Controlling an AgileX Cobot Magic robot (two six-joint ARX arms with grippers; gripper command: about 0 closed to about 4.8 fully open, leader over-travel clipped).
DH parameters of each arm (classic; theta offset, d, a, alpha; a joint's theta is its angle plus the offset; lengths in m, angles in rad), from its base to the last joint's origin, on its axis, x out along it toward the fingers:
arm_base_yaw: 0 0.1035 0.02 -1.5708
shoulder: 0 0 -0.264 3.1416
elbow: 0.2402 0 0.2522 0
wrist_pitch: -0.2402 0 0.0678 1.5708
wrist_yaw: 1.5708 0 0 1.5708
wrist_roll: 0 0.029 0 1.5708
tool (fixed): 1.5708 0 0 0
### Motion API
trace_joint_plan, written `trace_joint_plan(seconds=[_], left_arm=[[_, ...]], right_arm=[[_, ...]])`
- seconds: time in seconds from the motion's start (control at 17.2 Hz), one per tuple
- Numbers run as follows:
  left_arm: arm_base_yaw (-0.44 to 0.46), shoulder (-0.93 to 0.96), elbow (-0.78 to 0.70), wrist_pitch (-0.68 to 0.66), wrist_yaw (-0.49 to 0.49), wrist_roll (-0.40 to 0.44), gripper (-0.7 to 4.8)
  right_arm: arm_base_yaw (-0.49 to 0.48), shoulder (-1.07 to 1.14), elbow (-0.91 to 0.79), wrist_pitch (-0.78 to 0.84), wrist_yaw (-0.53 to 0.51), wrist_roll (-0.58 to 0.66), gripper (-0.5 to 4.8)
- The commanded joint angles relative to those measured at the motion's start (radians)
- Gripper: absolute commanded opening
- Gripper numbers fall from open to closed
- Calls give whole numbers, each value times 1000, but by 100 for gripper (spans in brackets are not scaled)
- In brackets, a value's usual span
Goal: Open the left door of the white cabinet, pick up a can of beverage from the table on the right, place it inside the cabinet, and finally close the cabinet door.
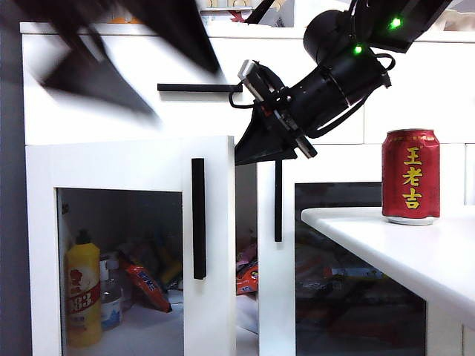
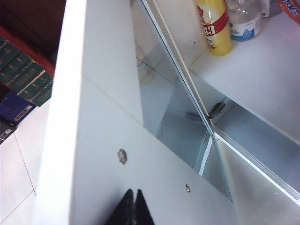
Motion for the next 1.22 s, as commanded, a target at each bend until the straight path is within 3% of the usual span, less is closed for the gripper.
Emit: trace_joint_plan(seconds=[0.06, 0.29, 0.82, 0.99, 1.16, 1.22], left_arm=[[-42, -207, 3, -150, -149, -39, 479], [-42, -443, 3, -409, -192, -57, 479], [-43, -801, 34, -636, -194, -102, 479], [-43, -806, 89, -640, -194, -87, 479], [-43, -806, 101, -609, -193, -75, 479], [-43, -804, 98, -562, -193, -74, 479]], right_arm=[[69, 8, 3, 33, -52, 20, -2], [252, 42, 3, 130, -29, 133, -2], [600, 45, 3, 323, 38, 209, -2], [589, 45, 3, 303, 103, 205, -2], [474, -20, 3, 283, 109, 203, -2], [389, -118, 3, 245, 185, 186, -2]])
